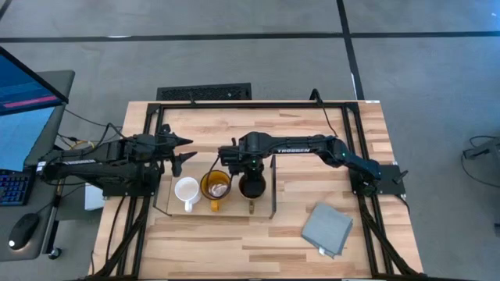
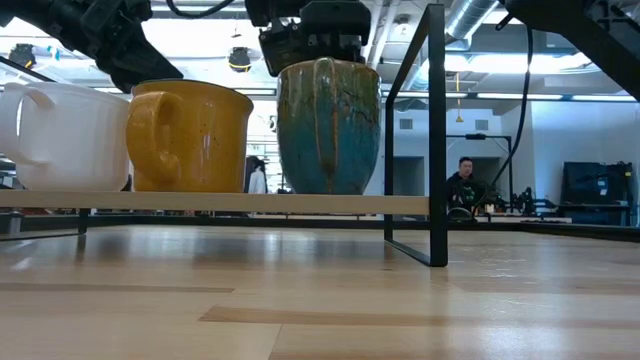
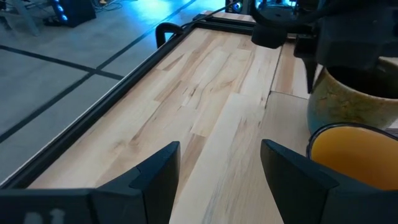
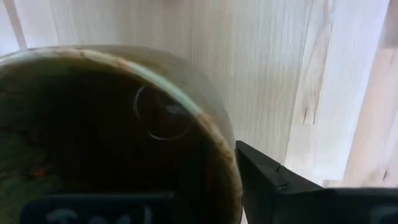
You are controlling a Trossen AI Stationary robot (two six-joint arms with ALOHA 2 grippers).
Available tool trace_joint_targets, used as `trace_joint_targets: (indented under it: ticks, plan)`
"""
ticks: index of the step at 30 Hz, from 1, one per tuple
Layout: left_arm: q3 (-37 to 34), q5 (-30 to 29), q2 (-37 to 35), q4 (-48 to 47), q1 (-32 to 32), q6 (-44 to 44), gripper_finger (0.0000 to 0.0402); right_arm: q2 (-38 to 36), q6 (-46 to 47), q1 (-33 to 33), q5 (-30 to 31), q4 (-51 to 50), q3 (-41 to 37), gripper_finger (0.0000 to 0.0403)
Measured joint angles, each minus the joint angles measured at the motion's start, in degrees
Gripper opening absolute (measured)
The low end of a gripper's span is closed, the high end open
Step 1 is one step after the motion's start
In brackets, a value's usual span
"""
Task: Stack small to large cups/mugs on shelf
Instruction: Put the brown mug on the shelf
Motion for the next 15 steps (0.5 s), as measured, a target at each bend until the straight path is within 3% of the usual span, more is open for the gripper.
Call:
trace_joint_targets:
  ticks: [15]
  plan:
    - [0.0, 2.4, 0.0, 0.0, 0.0, 0.0, 0.0215, 0.0, 1.6, -0.1, 0.0, -0.1, 0.0, 0.0102]
